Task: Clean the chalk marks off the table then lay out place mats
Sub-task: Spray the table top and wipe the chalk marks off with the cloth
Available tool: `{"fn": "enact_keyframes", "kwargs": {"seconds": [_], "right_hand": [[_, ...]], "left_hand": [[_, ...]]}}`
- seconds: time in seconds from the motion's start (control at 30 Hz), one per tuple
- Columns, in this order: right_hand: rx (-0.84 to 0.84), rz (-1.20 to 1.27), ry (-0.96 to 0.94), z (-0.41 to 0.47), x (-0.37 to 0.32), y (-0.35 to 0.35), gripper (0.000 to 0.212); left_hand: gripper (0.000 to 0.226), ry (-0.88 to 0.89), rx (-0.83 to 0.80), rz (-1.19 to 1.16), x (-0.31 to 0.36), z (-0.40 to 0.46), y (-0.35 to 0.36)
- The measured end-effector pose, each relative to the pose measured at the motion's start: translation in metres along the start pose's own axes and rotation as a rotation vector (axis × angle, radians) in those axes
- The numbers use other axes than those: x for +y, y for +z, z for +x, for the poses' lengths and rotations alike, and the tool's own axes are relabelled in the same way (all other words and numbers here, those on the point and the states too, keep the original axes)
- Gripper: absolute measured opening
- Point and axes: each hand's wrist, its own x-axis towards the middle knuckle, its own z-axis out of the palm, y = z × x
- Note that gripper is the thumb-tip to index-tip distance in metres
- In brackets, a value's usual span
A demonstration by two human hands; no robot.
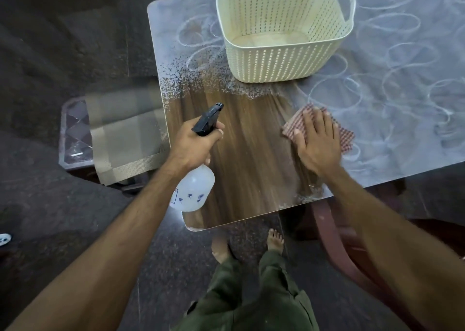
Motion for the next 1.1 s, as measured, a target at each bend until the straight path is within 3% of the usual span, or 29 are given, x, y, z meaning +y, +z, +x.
{"fn": "enact_keyframes", "kwargs": {"seconds": [0.1, 0.17, 0.27, 0.37, 0.47, 0.57, 0.7, 0.93, 1.1], "right_hand": [[0.024, 0.007, -0.002, 0.037, -0.027, -0.005, 0.066], [0.001, 0.014, -0.106, 0.037, -0.053, -0.002, 0.064], [-0.037, 0.01, -0.299, 0.002, -0.075, 0.009, 0.063], [-0.072, 0.018, -0.401, -0.052, -0.056, 0.016, 0.061], [-0.085, -0.015, -0.35, -0.066, -0.001, 0.015, 0.062], [-0.04, -0.014, -0.155, -0.032, 0.044, 0.001, 0.065], [-0.012, -0.013, 0.003, -0.006, 0.03, -0.006, 0.066], [-0.085, 0.076, -0.386, -0.113, -0.067, 0.027, 0.062], [-0.123, 0.034, -0.376, -0.131, -0.022, 0.028, 0.06]], "left_hand": [[0.006, 0.004, 0.0, 0.011, 0.001, 0.001, 0.01], [0.006, 0.004, -0.003, 0.026, 0.004, 0.002, 0.017], [0.007, 0.015, -0.008, 0.035, 0.013, 0.004, 0.029], [0.007, 0.031, -0.03, 0.047, 0.024, 0.006, 0.046], [0.009, 0.026, -0.048, 0.043, 0.031, 0.008, 0.058], [0.008, 0.033, -0.06, 0.047, 0.033, 0.007, 0.067], [0.009, 0.043, -0.068, 0.053, 0.032, 0.004, 0.074], [0.011, 0.063, -0.098, 0.098, 0.041, 0.0, 0.081], [0.012, 0.069, -0.112, 0.094, 0.044, 0.002, 0.082]]}}
